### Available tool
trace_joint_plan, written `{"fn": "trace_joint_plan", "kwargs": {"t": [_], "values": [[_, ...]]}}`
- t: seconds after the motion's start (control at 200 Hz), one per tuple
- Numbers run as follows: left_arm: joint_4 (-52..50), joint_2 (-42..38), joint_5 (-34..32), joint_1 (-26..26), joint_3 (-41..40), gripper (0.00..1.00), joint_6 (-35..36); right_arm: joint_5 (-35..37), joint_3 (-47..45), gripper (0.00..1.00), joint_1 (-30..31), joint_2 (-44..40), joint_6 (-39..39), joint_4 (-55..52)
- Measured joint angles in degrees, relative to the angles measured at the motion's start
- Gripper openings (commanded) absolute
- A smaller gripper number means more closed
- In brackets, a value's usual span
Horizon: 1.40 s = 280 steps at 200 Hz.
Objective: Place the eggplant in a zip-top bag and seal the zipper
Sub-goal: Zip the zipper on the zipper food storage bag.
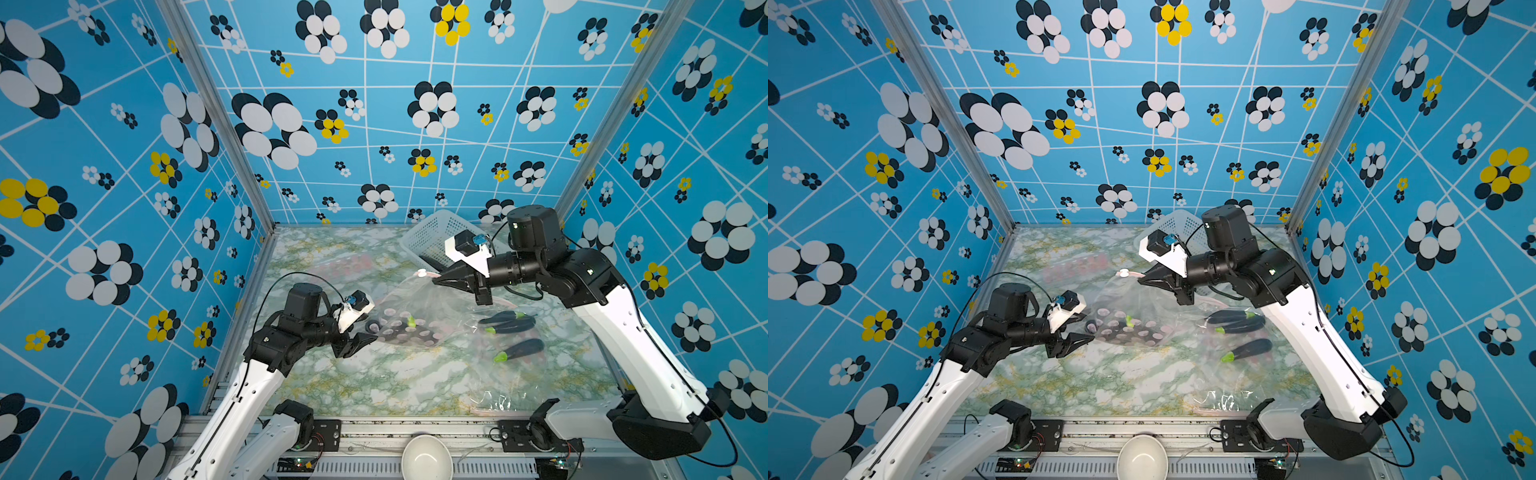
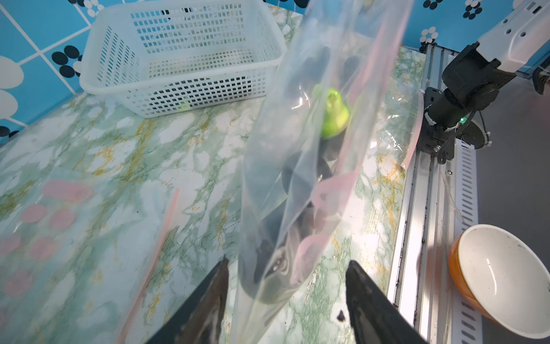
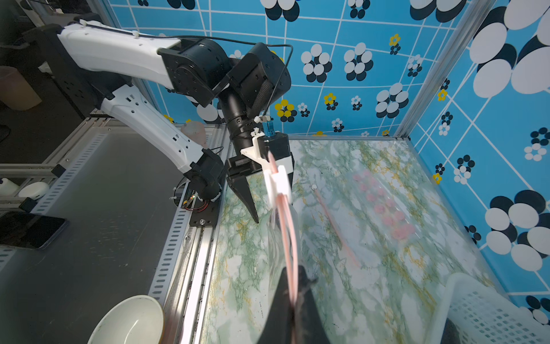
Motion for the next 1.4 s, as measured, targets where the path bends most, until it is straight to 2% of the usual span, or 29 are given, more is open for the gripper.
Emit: {"fn": "trace_joint_plan", "kwargs": {"t": [0.325, 0.39, 0.405, 0.585, 0.67, 0.825, 0.95, 0.995, 1.045, 1.165, 1.234, 1.399], "values": [[-1.99, 0.81, 0.48, 2.19, -0.79, 0.5, 3.58, -0.04, 2.69, 0.0, -3.69, -2.8, -0.98, -1.64], [-0.98, 0.81, 1.36, 2.23, -1.29, 0.44, 3.32, -0.04, 2.69, 0.0, -3.76, -3.02, -0.98, -1.77], [-0.66, 0.79, 1.6, 2.23, -1.4, 0.39, 3.28, -0.07, 2.69, 0.0, -3.76, -3.04, -0.96, -1.81], [2.03, 0.81, 3.02, 2.34, -2.03, 0.08, 2.86, -0.04, 2.69, 0.0, -4.22, -3.06, -0.96, -2.01], [2.29, 1.03, 2.38, 2.49, -2.12, 0.02, 3.02, -0.17, 2.69, 0.0, -5.38, -3.06, -0.9, -2.03], [3.19, 2.23, 0.76, 2.47, -2.12, 0.0, 3.21, -1.73, 1.53, 0.0, -9.11, -3.43, 0.79, -2.03], [4.17, 2.56, 0.15, 2.49, -2.12, 0.0, 3.04, -3.02, -1.86, 0.0, -10.51, -5.29, 3.19, -0.39], [4.48, 2.56, 0.22, 2.47, -2.12, 0.04, 2.86, -3.39, -2.93, 0.0, -10.58, -6.1, 4.07, 0.46], [4.85, 2.56, 0.59, 2.49, -2.12, 0.15, 2.51, -3.89, -3.43, 0.0, -10.62, -6.62, 4.87, 0.98], [4.9, 2.43, 1.7, 2.67, -2.05, 0.48, 0.92, -4.83, -3.58, 0.0, -11.02, -6.64, 5.86, 2.69], [5.16, 1.79, 2.99, 2.75, -1.77, 0.59, -0.72, -5.11, -3.58, 0.0, -11.04, -5.92, 6.27, 2.82], [6.69, -0.39, 6.58, 2.75, 1.99, 0.62, -6.05, -5.16, -3.58, 0.0, -9.51, -2.43, 6.49, 2.82]]}}
